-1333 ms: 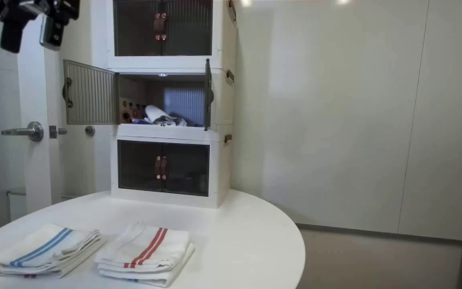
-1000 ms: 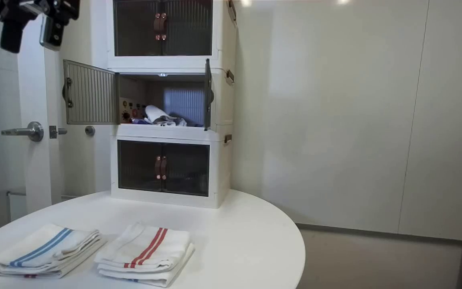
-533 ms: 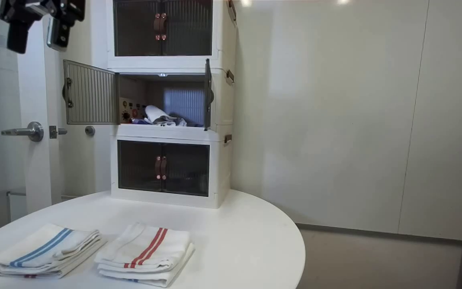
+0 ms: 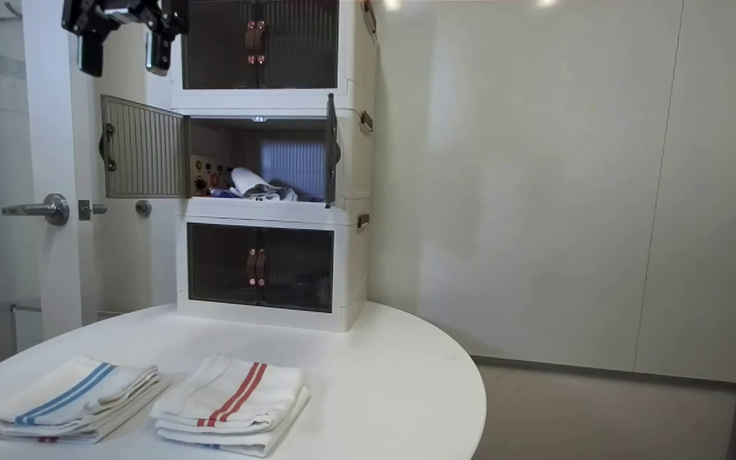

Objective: Close the left door of the second cabinet

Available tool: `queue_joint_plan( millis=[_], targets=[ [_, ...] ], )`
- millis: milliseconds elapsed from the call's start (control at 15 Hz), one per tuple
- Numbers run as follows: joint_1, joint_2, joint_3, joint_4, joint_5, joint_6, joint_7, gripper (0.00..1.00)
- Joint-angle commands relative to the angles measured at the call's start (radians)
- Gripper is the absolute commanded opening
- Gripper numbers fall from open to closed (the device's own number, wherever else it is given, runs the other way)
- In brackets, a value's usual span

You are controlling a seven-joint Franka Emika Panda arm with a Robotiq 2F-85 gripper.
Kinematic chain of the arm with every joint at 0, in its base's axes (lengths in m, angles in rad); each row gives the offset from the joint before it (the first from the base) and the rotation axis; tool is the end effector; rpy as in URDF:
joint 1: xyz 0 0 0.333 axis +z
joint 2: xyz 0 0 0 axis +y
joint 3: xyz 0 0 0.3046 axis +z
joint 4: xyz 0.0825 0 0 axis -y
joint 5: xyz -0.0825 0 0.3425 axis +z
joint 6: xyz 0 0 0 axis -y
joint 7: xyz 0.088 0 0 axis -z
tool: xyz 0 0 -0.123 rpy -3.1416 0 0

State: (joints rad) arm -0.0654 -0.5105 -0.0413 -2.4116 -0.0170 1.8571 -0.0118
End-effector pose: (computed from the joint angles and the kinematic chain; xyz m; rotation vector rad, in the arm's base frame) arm 0.3542 -0.0406 0.4791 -3.1316 0.1317 0.0690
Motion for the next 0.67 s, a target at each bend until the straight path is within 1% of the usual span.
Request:
queue_joint_plan(
  millis=[0,200,333,600],
  targets=[
    [0.038,0.102,0.039,0.158,-0.018,-0.022,-0.001,1.0],
    [0.062,0.153,0.078,0.257,-0.026,-0.027,0.01,1.0],
    [0.081,0.19,0.098,0.322,-0.012,-0.03,0.015,1.0],
    [0.113,0.288,0.154,0.441,-0.016,-0.023,0.081,1.0]
  ],
)
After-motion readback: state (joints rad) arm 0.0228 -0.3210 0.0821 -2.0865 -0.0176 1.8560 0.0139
